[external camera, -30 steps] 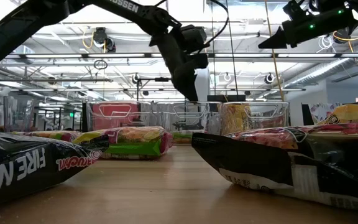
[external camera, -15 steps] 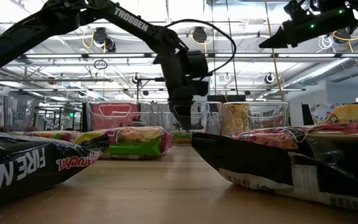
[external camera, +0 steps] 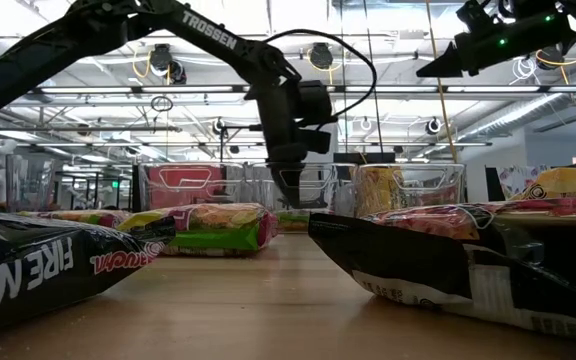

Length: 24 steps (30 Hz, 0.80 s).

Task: Sort Maruchan noodles
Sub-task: Adjust the green noodle pack in the center transparent bin

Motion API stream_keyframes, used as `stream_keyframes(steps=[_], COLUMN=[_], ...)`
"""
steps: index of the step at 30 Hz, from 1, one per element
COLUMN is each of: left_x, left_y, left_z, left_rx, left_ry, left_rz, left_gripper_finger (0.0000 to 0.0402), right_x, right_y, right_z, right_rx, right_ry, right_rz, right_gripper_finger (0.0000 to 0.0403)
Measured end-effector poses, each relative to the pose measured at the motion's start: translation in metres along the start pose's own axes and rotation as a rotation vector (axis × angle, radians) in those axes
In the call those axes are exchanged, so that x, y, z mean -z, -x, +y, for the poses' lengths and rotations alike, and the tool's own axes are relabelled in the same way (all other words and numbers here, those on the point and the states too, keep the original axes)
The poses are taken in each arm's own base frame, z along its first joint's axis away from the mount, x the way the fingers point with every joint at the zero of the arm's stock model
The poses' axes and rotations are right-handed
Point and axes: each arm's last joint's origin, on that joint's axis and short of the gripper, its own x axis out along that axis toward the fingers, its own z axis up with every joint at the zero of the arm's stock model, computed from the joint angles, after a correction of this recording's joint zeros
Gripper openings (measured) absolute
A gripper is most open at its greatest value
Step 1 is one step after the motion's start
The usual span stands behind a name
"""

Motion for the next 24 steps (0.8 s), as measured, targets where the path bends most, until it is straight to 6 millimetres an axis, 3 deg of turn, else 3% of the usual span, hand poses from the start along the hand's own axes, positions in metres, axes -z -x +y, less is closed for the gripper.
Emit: stream_keyframes(steps=[8,24], left_x=[0.014,0.017], left_y=[-0.001,-0.005], left_z=[0.011,0.014], left_rx=[-0.003,0.05], left_ry=[0.044,0.058], left_rz=[0.098,0.065], left_gripper_finger=[0.0097,0.0097], right_x=[0.0,0.0], right_y=[0.0,0.0], right_z=[0.0,0.0], right_rx=[0.0,0.0], right_ry=[0.0,0.002], right_rz=[0.0,0.0], right_gripper_finger=[0.0089,0.0089])
